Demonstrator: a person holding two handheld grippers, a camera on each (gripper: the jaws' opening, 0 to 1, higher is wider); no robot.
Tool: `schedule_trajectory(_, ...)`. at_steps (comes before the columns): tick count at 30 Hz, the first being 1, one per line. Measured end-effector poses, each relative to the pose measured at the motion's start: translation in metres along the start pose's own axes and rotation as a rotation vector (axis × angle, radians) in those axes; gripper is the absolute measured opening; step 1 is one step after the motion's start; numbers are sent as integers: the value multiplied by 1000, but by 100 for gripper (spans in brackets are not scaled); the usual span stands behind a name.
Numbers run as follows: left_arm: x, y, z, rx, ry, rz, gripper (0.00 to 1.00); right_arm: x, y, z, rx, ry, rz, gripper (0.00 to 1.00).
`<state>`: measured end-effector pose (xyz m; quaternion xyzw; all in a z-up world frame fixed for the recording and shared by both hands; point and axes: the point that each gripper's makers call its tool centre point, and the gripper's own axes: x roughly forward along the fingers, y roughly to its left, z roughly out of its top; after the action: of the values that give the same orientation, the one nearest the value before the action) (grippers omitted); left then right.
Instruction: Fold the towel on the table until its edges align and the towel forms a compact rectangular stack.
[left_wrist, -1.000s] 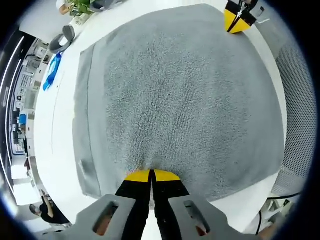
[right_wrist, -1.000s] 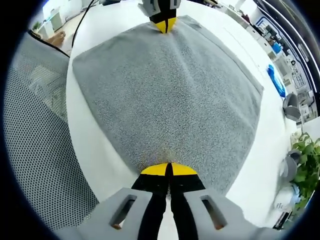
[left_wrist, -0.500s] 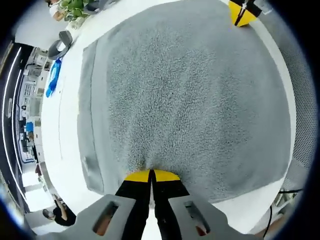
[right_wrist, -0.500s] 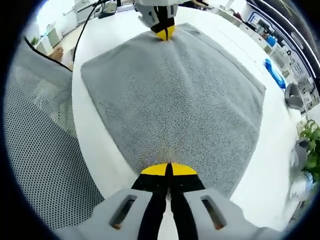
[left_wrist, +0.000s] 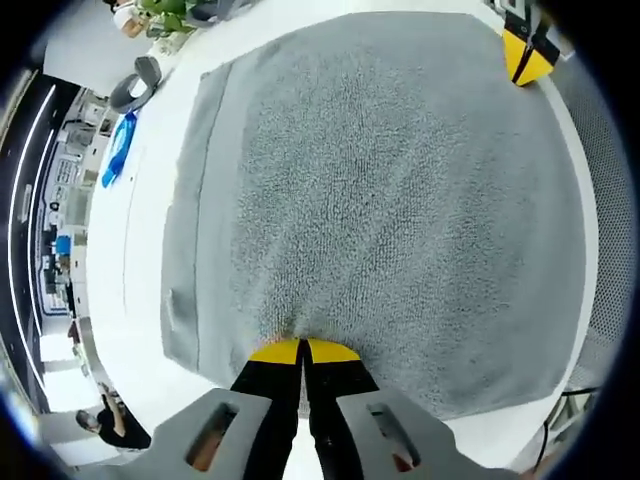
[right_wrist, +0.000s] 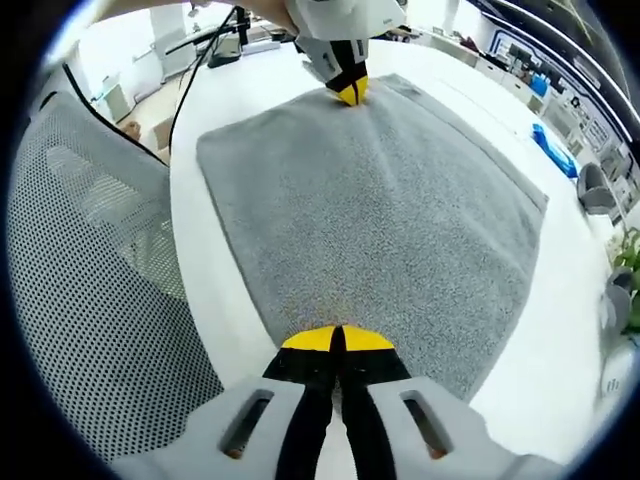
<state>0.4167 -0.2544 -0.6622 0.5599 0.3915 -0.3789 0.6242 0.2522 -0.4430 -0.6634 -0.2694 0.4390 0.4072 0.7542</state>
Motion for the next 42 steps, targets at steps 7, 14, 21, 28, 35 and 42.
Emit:
schedule_trajectory(7, 0, -1, 0, 35, 18, 59, 1, 1, 4, 1, -37, 3, -10, 0)
schedule_trajectory(14, 0, -1, -1, 30, 14, 121, 1, 0, 4, 1, -34, -24, -30, 0)
schedule_trajectory(21, -2, 2, -2, -58, -35, 188, 1, 1, 6, 4, -48, -81, -12, 0)
schedule_trajectory(28, -5, 6, -4, -287, -213, 173, 1, -8, -1, 33, -29, -231, 13, 0)
schedule_trajectory(35, -28, -4, -13, -386, -363, 170, 1, -26, -14, 25, 50, -258, 19, 0)
schedule_trajectory(42, -88, -71, -3, -374, -593, -35, 7, -56, -47, 5, -82, -219, -136, 0)
